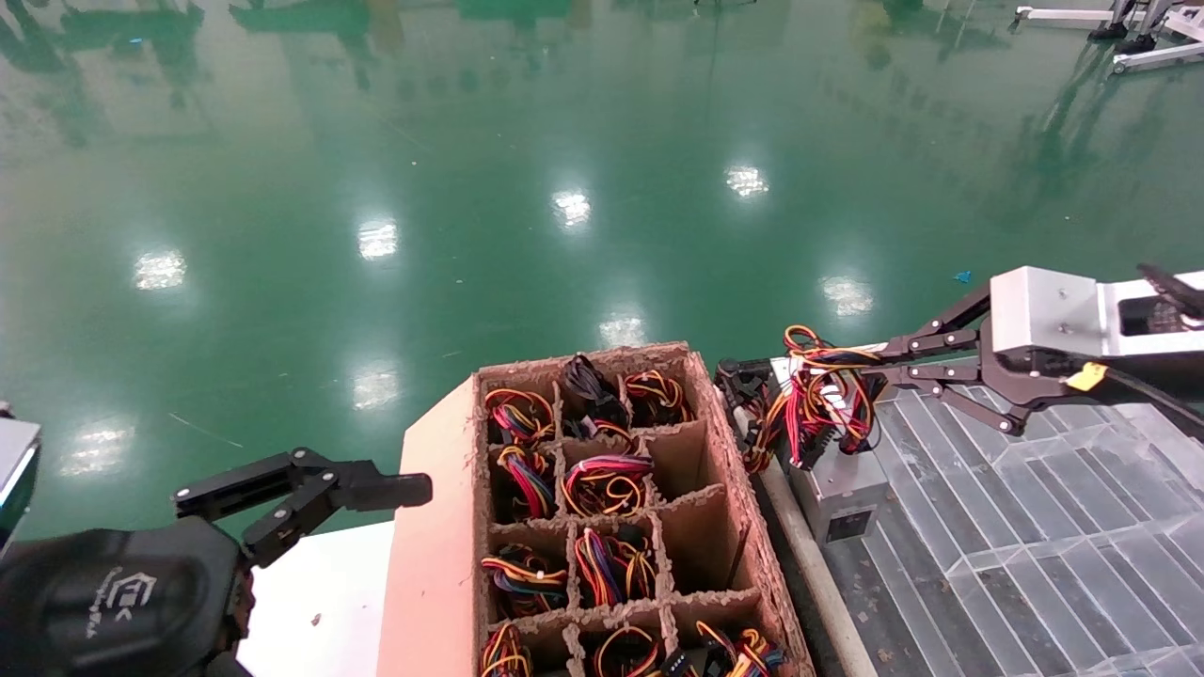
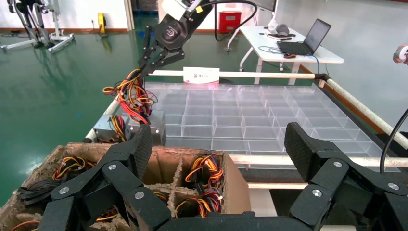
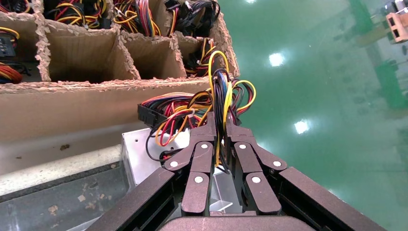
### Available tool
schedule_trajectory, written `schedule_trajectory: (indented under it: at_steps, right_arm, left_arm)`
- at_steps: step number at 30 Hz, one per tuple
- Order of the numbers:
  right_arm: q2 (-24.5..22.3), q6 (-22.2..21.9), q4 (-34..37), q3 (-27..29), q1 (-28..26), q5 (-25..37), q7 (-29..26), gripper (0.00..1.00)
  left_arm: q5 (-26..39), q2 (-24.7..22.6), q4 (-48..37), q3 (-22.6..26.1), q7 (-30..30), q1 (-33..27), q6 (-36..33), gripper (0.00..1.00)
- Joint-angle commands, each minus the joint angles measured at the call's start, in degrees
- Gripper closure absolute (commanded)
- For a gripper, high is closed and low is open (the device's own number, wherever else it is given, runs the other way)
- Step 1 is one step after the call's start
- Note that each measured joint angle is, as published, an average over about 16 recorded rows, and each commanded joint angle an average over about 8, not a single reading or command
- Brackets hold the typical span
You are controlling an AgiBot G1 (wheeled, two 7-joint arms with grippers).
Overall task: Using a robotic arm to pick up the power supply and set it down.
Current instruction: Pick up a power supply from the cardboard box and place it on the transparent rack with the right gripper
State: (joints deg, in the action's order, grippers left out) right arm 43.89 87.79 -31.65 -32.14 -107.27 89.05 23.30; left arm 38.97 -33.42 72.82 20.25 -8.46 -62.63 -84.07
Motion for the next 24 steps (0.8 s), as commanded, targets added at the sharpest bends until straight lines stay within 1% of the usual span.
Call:
schedule_trajectory:
  at_steps: [1, 8, 24]
  right_arm:
    - [0.5, -0.3, 0.8, -0.2, -0.1, 0.2, 0.5, 1.00]
    - [1.7, -0.8, 5.2, -0.7, -0.4, 0.8, 2.9, 1.00]
    - [2.5, -2.5, 15.3, -1.3, -0.9, 1.9, 9.4, 1.00]
  left_arm:
    - [0.0, 0.0, 0.0, 0.0, 0.0, 0.0, 0.0, 0.00]
    - [0.0, 0.0, 0.0, 0.0, 0.0, 0.0, 0.0, 0.00]
    - [0.0, 0.0, 0.0, 0.0, 0.0, 0.0, 0.0, 0.00]
